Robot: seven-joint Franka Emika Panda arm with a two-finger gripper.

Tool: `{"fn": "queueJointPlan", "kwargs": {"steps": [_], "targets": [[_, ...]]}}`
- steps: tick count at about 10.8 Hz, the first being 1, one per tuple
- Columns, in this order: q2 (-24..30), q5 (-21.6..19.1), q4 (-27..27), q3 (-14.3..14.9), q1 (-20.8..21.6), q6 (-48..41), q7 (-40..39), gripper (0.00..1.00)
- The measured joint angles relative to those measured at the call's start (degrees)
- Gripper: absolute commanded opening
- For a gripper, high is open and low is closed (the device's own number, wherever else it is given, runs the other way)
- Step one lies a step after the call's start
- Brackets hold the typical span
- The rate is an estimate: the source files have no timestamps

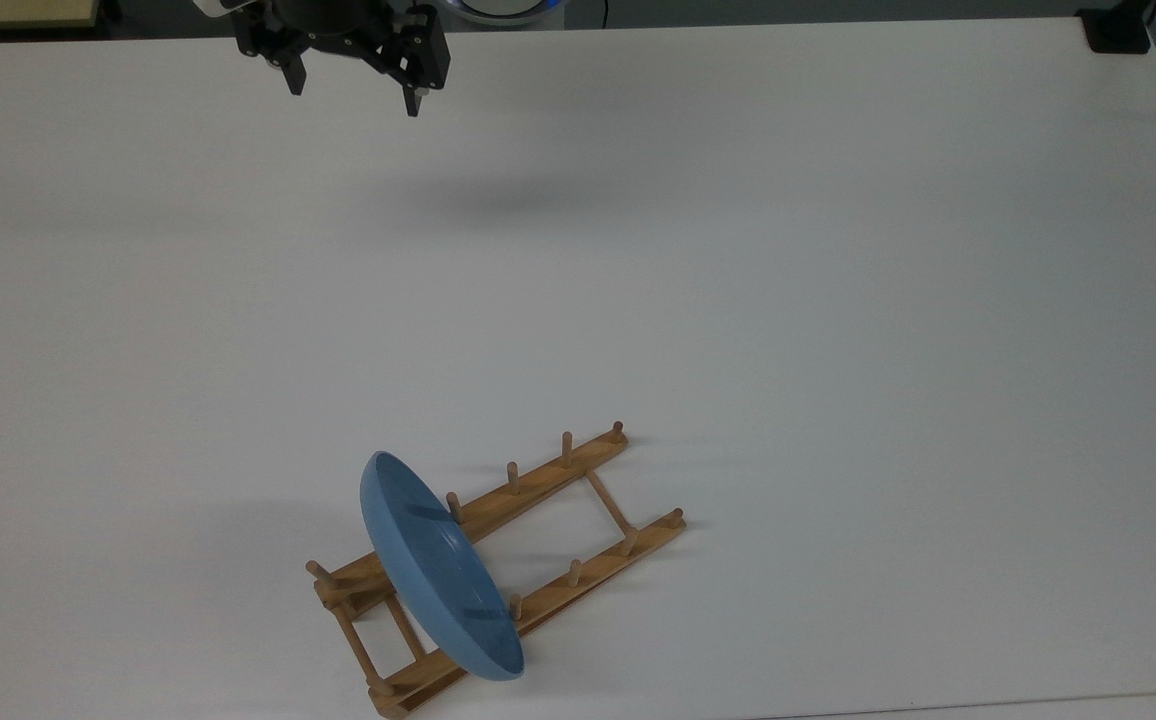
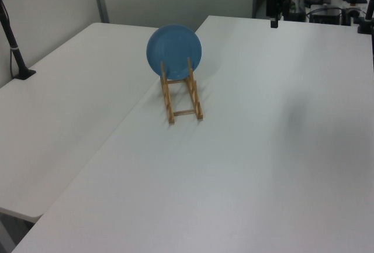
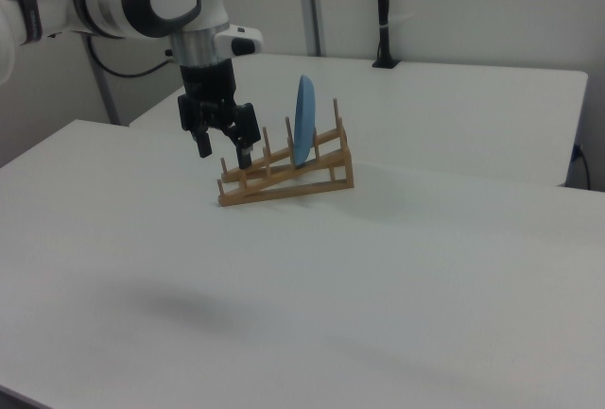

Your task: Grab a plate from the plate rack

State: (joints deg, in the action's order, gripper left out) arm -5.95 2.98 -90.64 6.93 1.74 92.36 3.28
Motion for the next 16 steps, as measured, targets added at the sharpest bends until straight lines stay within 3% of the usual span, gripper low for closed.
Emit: {"fn": "queueJointPlan", "kwargs": {"steps": [16], "targets": [[-0.28,0.33,0.60,-0.13,0.05,1.12,-0.03,1.00]]}}
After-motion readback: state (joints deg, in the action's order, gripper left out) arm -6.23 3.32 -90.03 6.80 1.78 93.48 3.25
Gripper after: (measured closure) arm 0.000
